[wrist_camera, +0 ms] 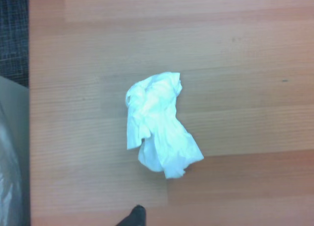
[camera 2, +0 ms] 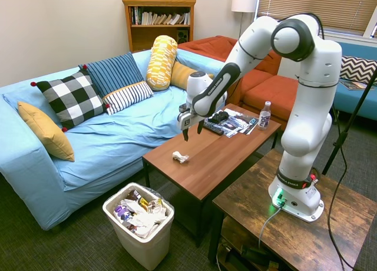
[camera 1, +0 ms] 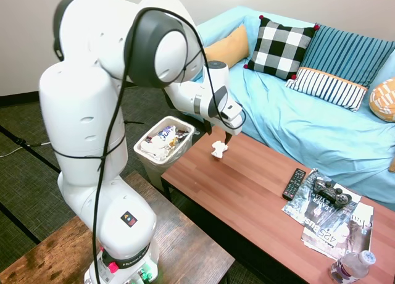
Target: Throw the tissue in the trash bin
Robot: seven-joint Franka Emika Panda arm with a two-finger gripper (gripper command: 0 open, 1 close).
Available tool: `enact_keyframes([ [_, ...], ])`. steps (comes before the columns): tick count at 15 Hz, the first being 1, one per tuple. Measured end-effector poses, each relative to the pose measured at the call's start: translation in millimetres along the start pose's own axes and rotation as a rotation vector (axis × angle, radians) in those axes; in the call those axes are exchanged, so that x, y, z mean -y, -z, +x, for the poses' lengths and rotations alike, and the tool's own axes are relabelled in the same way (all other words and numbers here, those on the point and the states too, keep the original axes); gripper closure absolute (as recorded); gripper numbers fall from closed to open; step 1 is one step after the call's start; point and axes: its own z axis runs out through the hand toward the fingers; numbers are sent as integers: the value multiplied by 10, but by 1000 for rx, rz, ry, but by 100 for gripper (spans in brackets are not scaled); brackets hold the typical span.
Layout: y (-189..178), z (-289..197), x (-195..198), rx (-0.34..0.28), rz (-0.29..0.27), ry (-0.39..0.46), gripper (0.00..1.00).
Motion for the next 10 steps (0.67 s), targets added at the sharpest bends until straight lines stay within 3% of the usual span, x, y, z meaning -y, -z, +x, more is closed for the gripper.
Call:
enact_keyframes([
  [5, -625, -42, 337, 2, -18, -4, 0],
  [10, -975, 32, 568, 10, -26, -33, 0],
])
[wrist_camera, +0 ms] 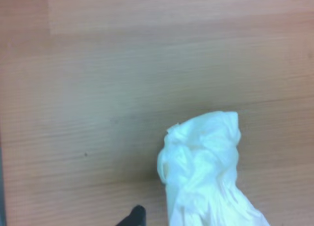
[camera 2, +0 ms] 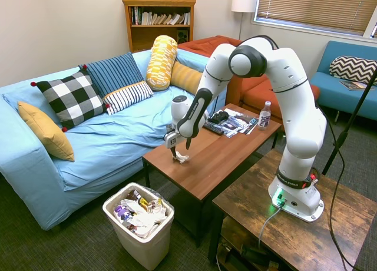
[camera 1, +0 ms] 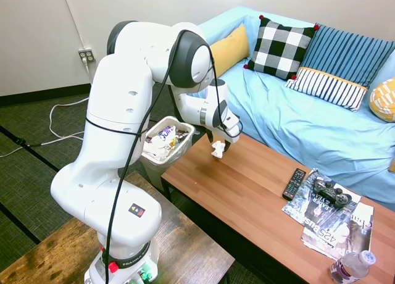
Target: Throw the tissue in the trash bin
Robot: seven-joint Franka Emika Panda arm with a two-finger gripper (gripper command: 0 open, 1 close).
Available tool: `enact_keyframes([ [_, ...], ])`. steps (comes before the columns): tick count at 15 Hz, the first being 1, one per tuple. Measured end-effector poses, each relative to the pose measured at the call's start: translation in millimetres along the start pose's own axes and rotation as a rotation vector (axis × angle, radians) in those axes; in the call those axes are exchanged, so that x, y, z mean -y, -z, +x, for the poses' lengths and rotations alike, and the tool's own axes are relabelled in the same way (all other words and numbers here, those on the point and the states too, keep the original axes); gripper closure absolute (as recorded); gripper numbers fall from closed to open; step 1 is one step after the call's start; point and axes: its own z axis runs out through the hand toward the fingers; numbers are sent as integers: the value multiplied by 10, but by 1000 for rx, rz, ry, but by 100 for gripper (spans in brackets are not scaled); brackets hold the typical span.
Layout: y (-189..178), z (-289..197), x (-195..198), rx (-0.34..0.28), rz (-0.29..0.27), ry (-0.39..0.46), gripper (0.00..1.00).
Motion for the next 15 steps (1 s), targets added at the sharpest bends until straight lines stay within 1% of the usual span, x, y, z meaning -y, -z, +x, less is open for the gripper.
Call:
enact_keyframes([
  [1, -45, 17, 36, 2, -4, -4, 100],
  [5, -244, 73, 116, 22, -35, -14, 100],
  [9, -301, 94, 183, 29, -36, -22, 100],
  [13, -411, 130, 134, 38, -49, -33, 100],
  [15, -422, 137, 135, 44, -47, -38, 100],
])
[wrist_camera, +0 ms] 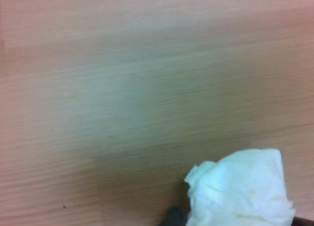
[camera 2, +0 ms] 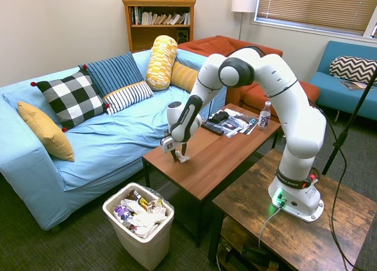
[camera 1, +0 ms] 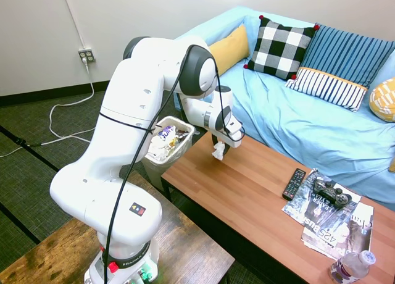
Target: Throw the tissue in the trash bin
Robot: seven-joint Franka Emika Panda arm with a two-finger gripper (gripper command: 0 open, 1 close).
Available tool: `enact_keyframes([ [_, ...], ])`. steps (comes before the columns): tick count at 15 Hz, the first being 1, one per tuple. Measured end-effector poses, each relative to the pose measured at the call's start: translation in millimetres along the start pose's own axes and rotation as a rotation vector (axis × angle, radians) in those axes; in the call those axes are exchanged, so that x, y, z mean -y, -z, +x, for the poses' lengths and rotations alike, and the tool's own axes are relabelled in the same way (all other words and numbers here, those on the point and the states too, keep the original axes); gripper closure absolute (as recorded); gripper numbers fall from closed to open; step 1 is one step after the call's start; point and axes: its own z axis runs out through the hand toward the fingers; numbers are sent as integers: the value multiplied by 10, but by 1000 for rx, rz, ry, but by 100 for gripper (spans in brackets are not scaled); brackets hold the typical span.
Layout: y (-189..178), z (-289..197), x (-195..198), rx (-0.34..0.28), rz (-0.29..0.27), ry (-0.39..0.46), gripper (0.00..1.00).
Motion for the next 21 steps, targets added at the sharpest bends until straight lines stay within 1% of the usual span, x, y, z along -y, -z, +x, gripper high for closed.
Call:
enact_keyframes([
  [6, 28, 25, 19, 10, 13, 3, 100],
  [8, 179, -13, 97, 9, 40, 20, 100],
  [9, 342, -81, 185, 8, 56, 36, 100],
  [12, 941, -523, 526, -1, 79, 116, 100],
  [14, 1170, -979, 808, -15, 75, 173, 100],
  [16, 1219, -1465, 1061, -22, 66, 228, 100],
  [19, 1084, -2043, 1326, -15, 40, 296, 100],
  [20, 1000, -2195, 1380, -8, 27, 308, 0],
  [21, 906, -2324, 1409, -1, 15, 316, 0],
])
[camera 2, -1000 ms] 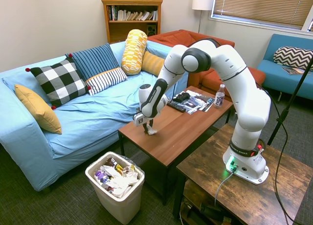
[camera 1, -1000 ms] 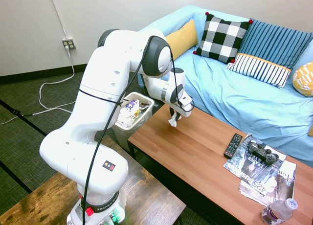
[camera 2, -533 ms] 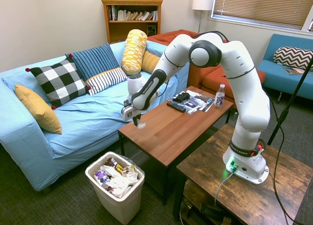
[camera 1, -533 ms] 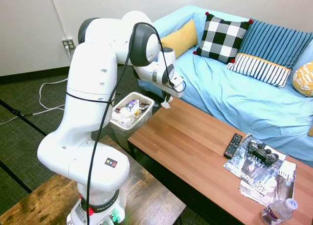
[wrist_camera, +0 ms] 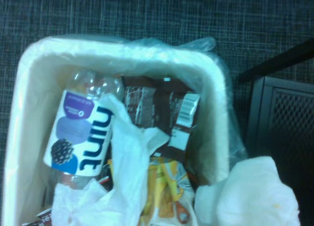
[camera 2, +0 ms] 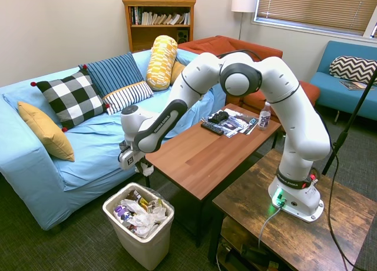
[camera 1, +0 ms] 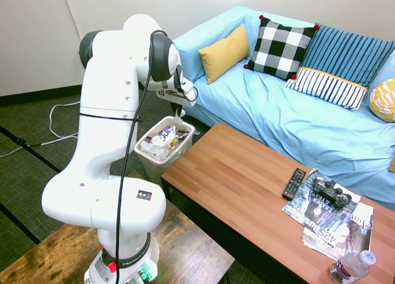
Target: Throw the tissue in the trash bin
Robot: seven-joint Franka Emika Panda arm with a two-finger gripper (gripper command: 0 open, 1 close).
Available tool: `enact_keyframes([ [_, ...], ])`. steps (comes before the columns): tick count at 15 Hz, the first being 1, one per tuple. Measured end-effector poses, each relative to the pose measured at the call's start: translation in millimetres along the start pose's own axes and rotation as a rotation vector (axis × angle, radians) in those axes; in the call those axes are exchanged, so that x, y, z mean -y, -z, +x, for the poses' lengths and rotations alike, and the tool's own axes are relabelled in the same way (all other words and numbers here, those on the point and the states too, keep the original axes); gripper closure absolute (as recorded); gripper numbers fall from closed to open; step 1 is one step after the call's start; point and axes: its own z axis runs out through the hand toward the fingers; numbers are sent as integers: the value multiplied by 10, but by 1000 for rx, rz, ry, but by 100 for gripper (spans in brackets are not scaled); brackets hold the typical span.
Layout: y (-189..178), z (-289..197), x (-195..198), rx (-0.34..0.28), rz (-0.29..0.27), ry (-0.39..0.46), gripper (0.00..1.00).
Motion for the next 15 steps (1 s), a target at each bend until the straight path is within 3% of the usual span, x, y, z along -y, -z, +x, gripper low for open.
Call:
enact_keyframes([
  [5, -308, -349, 140, 19, -26, 40, 0],
  [15, -356, -360, 151, 25, -33, 39, 0],
])
